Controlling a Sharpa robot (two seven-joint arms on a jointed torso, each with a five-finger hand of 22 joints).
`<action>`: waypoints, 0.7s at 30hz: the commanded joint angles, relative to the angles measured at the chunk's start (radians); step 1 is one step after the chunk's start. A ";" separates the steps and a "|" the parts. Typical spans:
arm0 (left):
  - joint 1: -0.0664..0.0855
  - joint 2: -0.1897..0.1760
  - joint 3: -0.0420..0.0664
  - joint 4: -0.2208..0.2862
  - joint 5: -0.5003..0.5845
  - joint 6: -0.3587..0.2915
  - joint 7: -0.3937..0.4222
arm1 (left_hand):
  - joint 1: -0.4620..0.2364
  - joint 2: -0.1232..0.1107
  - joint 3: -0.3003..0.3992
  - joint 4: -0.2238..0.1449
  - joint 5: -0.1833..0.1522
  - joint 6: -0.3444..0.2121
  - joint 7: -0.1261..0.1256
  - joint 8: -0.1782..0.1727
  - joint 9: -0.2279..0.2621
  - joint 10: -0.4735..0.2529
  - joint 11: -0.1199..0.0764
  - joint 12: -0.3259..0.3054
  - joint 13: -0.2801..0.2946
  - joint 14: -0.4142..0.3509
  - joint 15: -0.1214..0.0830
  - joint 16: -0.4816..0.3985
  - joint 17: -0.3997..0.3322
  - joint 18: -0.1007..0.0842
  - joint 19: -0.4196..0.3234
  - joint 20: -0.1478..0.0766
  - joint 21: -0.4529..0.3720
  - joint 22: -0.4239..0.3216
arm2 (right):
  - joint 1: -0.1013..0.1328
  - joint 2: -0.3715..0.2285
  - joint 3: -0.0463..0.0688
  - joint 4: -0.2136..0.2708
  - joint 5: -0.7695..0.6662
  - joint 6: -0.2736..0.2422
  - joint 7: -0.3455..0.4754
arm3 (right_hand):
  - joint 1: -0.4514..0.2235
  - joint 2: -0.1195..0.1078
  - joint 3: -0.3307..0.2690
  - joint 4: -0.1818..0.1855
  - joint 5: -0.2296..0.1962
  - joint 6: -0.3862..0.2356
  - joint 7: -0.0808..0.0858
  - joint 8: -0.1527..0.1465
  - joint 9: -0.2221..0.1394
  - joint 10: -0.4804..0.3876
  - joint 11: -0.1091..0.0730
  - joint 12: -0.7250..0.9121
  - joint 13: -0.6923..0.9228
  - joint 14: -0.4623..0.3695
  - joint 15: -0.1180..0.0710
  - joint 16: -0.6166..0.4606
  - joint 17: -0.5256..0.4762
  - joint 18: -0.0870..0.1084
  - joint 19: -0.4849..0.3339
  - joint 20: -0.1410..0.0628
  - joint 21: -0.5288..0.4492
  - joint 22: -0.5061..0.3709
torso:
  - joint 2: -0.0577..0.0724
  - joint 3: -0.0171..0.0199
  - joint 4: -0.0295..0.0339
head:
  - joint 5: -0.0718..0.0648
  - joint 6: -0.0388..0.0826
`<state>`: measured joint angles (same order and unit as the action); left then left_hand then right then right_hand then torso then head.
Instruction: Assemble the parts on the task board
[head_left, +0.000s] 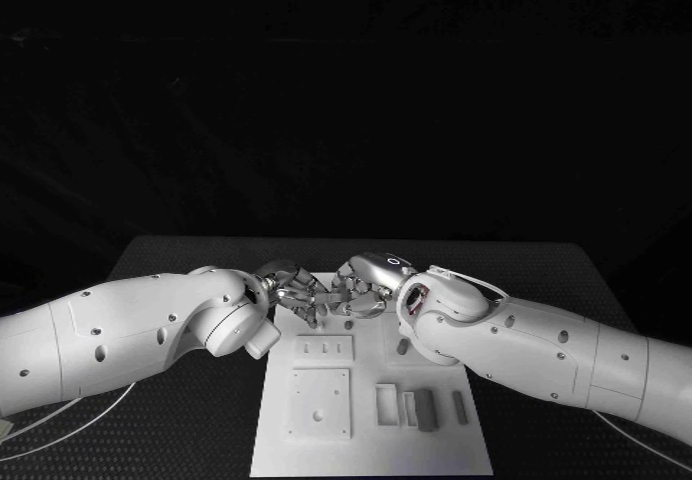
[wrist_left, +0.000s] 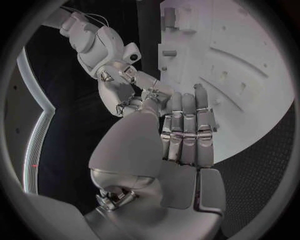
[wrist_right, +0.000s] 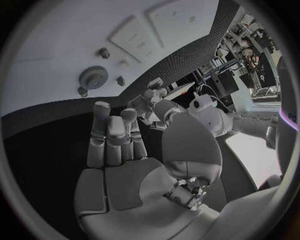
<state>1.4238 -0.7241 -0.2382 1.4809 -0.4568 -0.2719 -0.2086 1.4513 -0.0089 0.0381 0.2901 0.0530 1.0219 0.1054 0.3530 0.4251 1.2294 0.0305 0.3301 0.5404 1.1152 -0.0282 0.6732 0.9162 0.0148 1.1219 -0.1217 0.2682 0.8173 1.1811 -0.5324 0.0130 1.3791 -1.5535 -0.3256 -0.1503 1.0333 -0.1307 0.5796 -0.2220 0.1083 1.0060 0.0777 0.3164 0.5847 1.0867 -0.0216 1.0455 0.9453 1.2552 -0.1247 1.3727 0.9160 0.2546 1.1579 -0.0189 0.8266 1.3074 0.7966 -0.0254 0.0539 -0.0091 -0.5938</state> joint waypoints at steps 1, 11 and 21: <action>0.003 0.003 0.003 0.007 0.024 0.010 0.027 | 0.024 0.006 0.013 -0.001 -0.004 0.011 0.000 0.006 0.004 0.005 -0.006 0.005 0.001 -0.005 -0.001 0.007 -0.002 0.000 -0.007 -0.004 0.003 0.003 | -0.005 0.003 -0.002 0.004 -0.010 0.022 0.006 | -0.009 -0.001 0.000 0.008 0.005 0.018 0.010 0.003 0.000 0.002 -0.002 0.004 0.001 0.001 -0.005 0.006 0.001 0.007 0.009 -0.002 0.006 0.018 | 0.000 0.0008 -0.0008 | 0.001 0.000; 0.003 0.006 0.003 0.001 0.067 0.040 0.019 | -0.001 -0.008 0.076 0.002 0.013 0.014 0.001 -0.007 0.002 0.001 -0.003 0.001 -0.005 -0.016 0.002 0.017 -0.018 -0.006 -0.019 -0.003 -0.003 0.020 | -0.015 0.010 -0.002 0.009 -0.010 0.012 0.005 | -0.009 -0.001 0.000 0.009 0.005 0.018 0.010 0.003 0.001 0.002 -0.002 0.004 0.001 0.002 -0.006 0.006 0.001 0.007 0.009 -0.002 0.006 0.018 | 0.000 0.0017 -0.0006 | 0.001 -0.001; 0.003 0.004 0.003 0.001 0.082 0.083 -0.018 | -0.057 -0.013 0.095 0.002 0.021 0.017 0.001 -0.014 0.002 0.001 -0.004 0.002 -0.009 -0.021 0.001 0.027 -0.028 -0.006 -0.022 -0.004 -0.005 0.032 | -0.017 0.009 -0.002 0.010 -0.011 -0.001 -0.003 | -0.008 0.000 0.000 0.008 0.005 0.018 0.009 0.003 0.001 0.002 -0.002 0.004 0.002 0.002 -0.006 0.006 0.001 0.007 0.009 -0.002 0.006 0.018 | 0.001 0.0009 -0.0011 | -0.001 -0.002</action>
<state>1.4244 -0.7235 -0.2374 1.4770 -0.4015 -0.2336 -0.2250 1.4002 -0.0228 0.1271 0.2926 0.0706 1.0344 0.1035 0.3425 0.4281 1.2333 0.0267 0.3301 0.5329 1.1003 -0.0286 0.6963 0.8890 0.0144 1.1093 -0.1267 0.2681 0.8497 1.1658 -0.5288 0.0122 1.3827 -1.5539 -0.3288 -0.1626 1.0335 -0.1305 0.5797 -0.2164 0.1083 1.0115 0.0810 0.3176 0.5867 1.0867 -0.0215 1.0444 0.9452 1.2569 -0.1228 1.3727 0.9158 0.2527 1.1632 -0.0210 0.8266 1.3073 0.7968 -0.0241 0.0535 -0.0116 -0.5955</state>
